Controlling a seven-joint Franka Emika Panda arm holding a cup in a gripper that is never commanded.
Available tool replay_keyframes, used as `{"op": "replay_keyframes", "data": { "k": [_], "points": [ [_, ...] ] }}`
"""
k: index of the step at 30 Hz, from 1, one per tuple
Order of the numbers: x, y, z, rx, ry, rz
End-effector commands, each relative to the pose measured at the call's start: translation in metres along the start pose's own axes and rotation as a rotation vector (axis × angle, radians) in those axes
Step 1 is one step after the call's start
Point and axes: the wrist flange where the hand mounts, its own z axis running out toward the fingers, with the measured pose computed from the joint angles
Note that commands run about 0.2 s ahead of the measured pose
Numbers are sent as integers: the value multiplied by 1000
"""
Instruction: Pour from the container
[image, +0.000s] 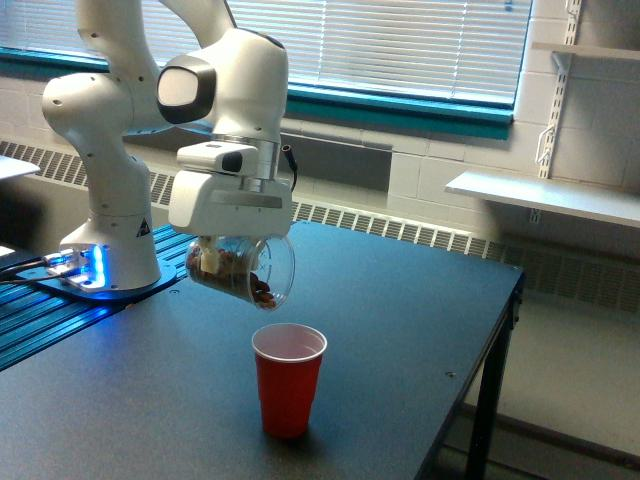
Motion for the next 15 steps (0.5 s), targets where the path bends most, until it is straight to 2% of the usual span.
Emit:
{"op": "replay_keyframes", "data": {
  "k": [1,15],
  "points": [
    [2,-12,-4,-25,3,-23],
    [-1,-24,2,-93,-11,-72]
  ]
}}
